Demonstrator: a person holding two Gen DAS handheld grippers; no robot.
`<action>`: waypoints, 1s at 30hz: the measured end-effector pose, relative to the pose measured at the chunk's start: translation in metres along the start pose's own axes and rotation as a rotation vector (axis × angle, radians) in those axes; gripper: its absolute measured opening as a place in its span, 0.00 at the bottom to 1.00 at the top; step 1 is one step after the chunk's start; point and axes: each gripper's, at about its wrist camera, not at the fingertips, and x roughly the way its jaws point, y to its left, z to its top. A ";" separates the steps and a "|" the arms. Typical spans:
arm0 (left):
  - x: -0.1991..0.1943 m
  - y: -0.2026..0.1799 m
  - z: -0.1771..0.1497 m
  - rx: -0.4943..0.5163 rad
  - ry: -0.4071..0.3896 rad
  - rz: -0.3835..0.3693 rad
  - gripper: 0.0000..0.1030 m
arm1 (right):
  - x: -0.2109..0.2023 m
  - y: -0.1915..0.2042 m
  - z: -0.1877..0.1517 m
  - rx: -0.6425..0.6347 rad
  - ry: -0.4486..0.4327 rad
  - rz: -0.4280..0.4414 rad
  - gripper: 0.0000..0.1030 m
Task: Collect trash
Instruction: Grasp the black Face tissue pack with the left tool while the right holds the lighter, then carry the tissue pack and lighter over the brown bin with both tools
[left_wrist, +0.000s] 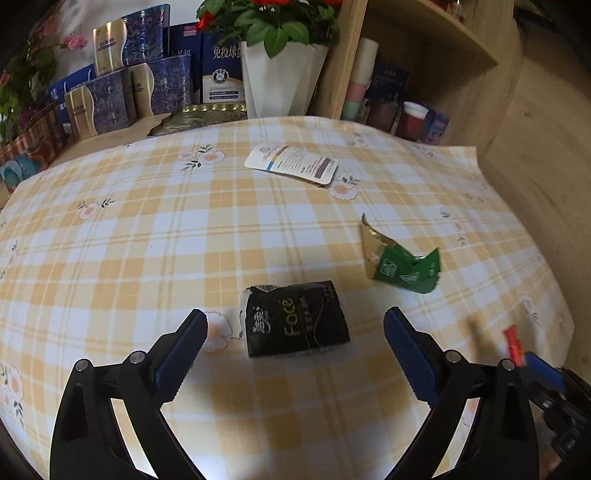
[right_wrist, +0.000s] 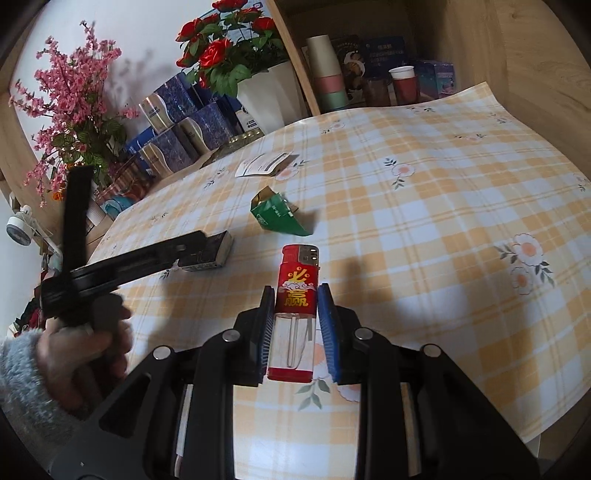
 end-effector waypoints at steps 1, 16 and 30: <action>0.006 -0.001 0.001 0.002 0.013 0.012 0.91 | -0.002 -0.002 0.000 0.004 -0.002 0.002 0.26; 0.006 -0.006 -0.004 0.045 0.083 0.041 0.59 | -0.028 -0.019 -0.007 0.034 -0.021 0.006 0.26; -0.132 0.001 -0.074 -0.026 -0.044 -0.059 0.59 | -0.068 0.008 -0.023 -0.030 -0.026 0.049 0.26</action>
